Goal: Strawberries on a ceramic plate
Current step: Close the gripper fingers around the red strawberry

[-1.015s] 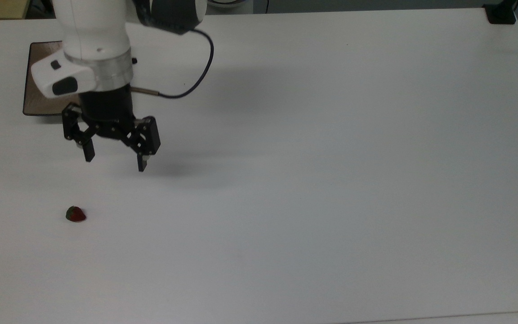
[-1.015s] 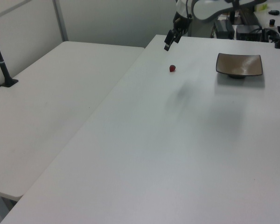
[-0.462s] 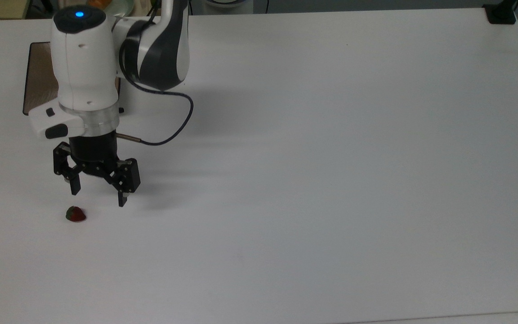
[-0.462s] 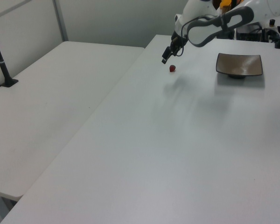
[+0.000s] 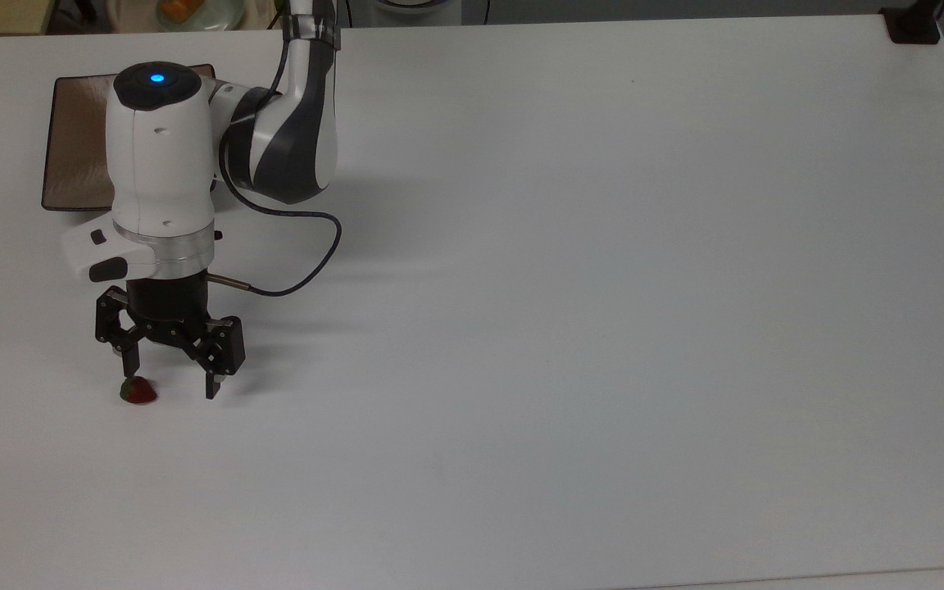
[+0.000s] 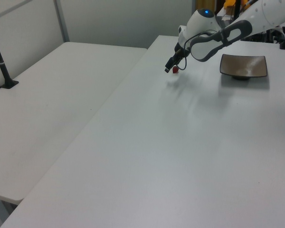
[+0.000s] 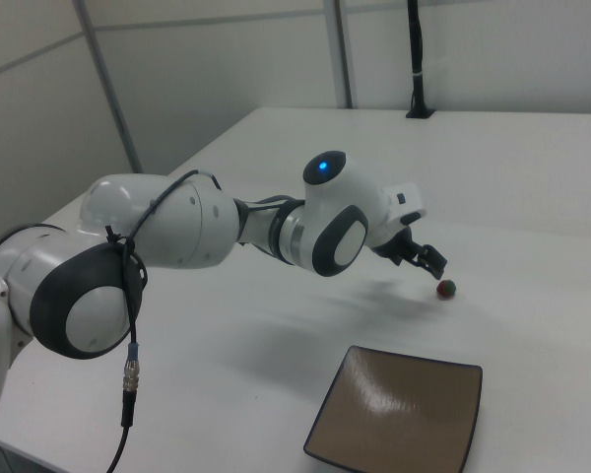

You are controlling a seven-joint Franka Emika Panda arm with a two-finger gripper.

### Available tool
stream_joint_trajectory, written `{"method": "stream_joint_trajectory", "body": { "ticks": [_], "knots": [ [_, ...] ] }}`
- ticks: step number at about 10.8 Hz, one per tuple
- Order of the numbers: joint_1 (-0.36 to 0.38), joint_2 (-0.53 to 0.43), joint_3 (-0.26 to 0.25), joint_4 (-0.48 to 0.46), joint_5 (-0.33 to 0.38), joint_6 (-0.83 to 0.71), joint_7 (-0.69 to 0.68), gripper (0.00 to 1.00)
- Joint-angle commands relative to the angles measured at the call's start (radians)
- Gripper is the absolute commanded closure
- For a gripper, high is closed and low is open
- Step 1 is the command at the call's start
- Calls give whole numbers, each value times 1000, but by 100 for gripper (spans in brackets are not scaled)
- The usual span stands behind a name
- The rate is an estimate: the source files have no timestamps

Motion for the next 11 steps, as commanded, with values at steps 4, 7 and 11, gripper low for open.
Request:
{"method": "stream_joint_trajectory", "body": {
  "ticks": [4, 7, 11],
  "knots": [
    [-30, 63, -7, 23, -32, 98, 3, 0],
    [-40, 89, -14, 25, -41, 134, 0, 0],
    [-51, 90, -13, 34, -40, 133, -56, 53]
  ]
}}
